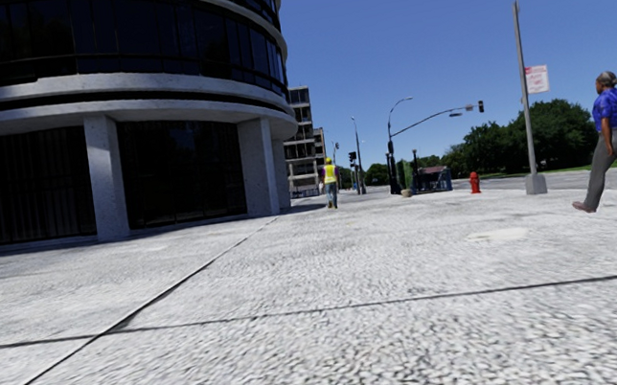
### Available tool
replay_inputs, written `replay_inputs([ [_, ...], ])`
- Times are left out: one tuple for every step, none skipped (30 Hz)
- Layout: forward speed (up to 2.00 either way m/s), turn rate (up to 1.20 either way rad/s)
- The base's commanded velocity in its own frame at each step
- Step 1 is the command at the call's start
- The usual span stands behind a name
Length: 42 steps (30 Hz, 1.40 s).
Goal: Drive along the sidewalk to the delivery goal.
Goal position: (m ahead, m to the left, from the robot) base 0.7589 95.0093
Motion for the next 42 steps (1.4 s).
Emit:
replay_inputs([
  [1.31, 0.0],
  [1.31, 0.0],
  [1.31, 0.0],
  [1.31, 0.0],
  [1.31, 0.0],
  [1.31, 0.0],
  [1.31, 0.0],
  [1.31, 0.0],
  [1.31, 0.0],
  [1.31, 0.0],
  [1.31, 0.0],
  [1.31, 0.0],
  [1.31, 0.0],
  [1.31, 0.0],
  [1.31, 0.0],
  [1.31, 0.0],
  [1.31, 0.0],
  [1.31, 0.0],
  [1.31, 0.0],
  [1.31, 0.0],
  [1.31, 0.0],
  [1.31, 0.0],
  [1.31, 0.0],
  [1.31, 0.0],
  [1.31, 0.0],
  [1.33, 0.0],
  [2.0, 0.0],
  [2.0, 0.0],
  [2.0, 0.0],
  [2.0, 0.0],
  [2.0, 0.0],
  [2.0, 0.0],
  [2.0, 0.0],
  [2.0, 0.0],
  [2.0, 0.0],
  [2.0, 0.0],
  [2.0, 0.0],
  [2.0, 0.0],
  [2.0, 0.0],
  [2.0, 0.0],
  [2.0, 0.0],
  [2.0, 0.0],
])
